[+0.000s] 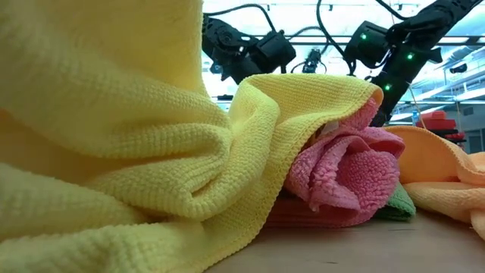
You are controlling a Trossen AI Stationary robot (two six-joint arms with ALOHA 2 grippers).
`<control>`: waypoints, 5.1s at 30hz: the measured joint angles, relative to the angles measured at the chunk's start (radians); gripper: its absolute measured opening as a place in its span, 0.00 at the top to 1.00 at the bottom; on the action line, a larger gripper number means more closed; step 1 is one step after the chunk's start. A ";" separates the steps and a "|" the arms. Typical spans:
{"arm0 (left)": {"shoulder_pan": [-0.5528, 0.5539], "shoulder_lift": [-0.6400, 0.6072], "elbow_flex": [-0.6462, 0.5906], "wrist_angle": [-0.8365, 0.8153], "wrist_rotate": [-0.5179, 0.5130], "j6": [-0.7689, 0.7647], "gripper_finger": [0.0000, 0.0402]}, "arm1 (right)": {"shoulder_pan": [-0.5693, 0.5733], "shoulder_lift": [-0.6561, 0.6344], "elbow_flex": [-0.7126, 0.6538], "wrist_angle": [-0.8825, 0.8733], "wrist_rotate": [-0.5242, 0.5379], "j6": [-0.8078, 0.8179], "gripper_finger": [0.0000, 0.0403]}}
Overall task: Fold microfiber towels
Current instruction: Fold the orange microfiber towel
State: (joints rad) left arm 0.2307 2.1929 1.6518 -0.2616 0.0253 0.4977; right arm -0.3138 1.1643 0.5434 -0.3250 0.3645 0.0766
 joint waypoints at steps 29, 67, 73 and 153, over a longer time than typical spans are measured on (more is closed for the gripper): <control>-0.030 0.066 -0.005 0.271 -0.013 -0.172 0.57 | -0.002 0.019 0.000 0.028 0.000 0.118 0.97; 0.120 0.050 -0.003 0.262 0.080 -0.177 0.99 | 0.046 0.124 0.025 0.034 -0.030 0.126 0.66; 0.119 0.050 -0.003 0.253 0.075 -0.180 0.97 | 0.040 0.275 0.025 0.155 0.082 0.138 0.65; 0.087 0.049 -0.002 0.001 0.073 -0.147 0.96 | 0.217 -0.015 0.024 -0.159 0.128 0.371 0.98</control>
State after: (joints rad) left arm 0.3176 2.2421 1.6493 -0.2610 0.0978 0.3511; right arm -0.0965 1.1488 0.5671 -0.4843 0.4929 0.4473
